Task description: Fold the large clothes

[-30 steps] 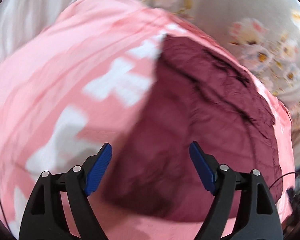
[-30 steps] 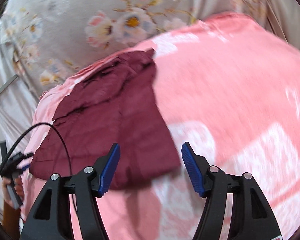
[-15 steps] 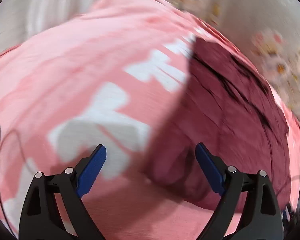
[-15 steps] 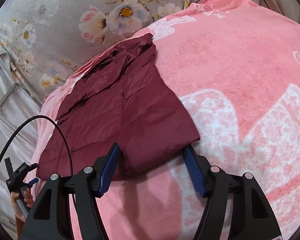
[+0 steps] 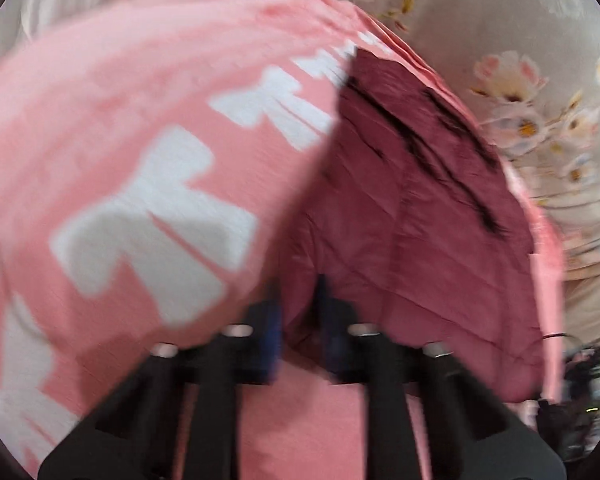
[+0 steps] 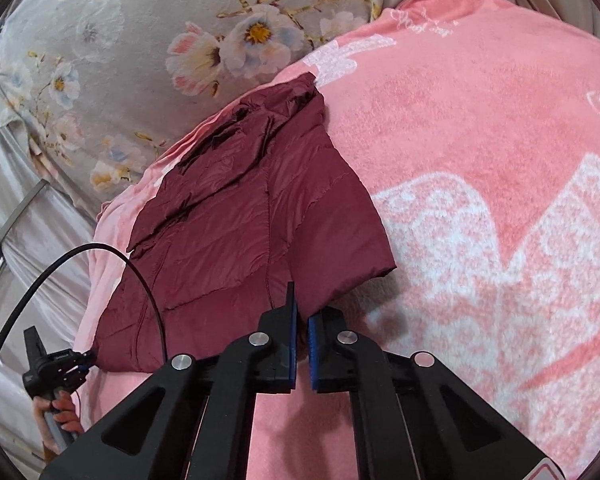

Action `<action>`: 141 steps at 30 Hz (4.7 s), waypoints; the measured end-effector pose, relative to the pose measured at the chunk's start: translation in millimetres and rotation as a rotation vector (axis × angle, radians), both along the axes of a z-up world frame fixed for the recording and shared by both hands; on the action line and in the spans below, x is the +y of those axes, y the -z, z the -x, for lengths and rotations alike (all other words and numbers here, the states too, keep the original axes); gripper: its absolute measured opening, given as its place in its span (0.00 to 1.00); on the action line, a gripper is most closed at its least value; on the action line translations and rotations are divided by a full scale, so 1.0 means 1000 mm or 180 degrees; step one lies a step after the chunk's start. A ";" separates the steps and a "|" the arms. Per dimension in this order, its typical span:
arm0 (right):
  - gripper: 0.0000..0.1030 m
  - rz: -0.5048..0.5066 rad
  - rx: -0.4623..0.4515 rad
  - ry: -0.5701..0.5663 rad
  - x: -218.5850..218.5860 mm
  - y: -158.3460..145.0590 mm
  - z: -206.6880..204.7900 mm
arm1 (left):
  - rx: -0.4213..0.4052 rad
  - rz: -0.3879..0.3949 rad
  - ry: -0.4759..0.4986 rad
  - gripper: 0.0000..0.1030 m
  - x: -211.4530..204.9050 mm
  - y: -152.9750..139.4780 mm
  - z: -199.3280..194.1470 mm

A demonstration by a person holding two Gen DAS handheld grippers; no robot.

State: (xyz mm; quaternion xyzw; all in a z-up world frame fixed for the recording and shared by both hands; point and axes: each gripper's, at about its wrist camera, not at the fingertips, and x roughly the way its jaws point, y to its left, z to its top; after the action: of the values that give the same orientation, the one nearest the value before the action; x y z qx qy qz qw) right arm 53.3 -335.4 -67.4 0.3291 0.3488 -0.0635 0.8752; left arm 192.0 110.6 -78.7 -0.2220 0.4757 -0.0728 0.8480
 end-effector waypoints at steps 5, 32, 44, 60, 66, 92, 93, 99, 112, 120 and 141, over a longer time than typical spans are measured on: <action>0.03 0.0294 -0.0094 -0.0079 0.013 -0.023 0.023 | -0.0127 0.0091 0.0058 0.03 0.000 -0.017 0.018; 0.02 0.1172 -0.0730 -0.0807 0.065 -0.153 0.267 | -0.1071 0.0111 0.0290 0.02 0.045 -0.154 0.237; 0.02 0.1211 -0.1456 -0.0399 0.036 -0.201 0.198 | -0.1706 -0.0025 0.0185 0.02 0.023 -0.211 0.194; 0.02 0.0925 -0.0768 -0.0069 -0.019 -0.121 0.016 | -0.1104 -0.0767 0.0119 0.03 -0.035 -0.134 0.008; 0.02 0.0899 -0.0570 -0.0011 -0.026 -0.094 -0.024 | -0.0883 -0.0954 0.0079 0.03 -0.050 -0.099 -0.037; 0.01 0.0510 0.0102 0.0029 -0.050 0.002 -0.100 | -0.0416 -0.1200 0.0131 0.04 -0.076 0.002 -0.106; 0.01 0.0500 0.0109 0.0025 -0.051 0.003 -0.101 | -0.0423 -0.1218 0.0137 0.05 -0.077 0.003 -0.106; 0.08 0.0329 0.0038 0.0013 -0.059 -0.001 -0.098 | -0.0469 -0.1135 0.0148 0.07 -0.075 0.004 -0.111; 0.71 0.0866 -0.0436 0.0074 -0.046 -0.064 -0.012 | -0.0983 -0.0622 0.0148 0.76 -0.035 -0.056 -0.061; 0.18 0.0554 0.0198 0.0032 -0.049 -0.022 -0.047 | -0.0322 -0.0428 0.0383 0.40 -0.047 -0.010 -0.090; 0.04 0.0756 0.0189 0.0256 -0.056 -0.010 -0.066 | -0.0468 -0.0763 0.0033 0.05 -0.046 -0.020 -0.101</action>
State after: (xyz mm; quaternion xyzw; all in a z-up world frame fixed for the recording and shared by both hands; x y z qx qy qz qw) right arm 119.3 -391.6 -57.1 0.2349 0.3512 -0.1490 0.8940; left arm 293.4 64.4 -59.1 -0.1107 0.4188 -0.0360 0.9006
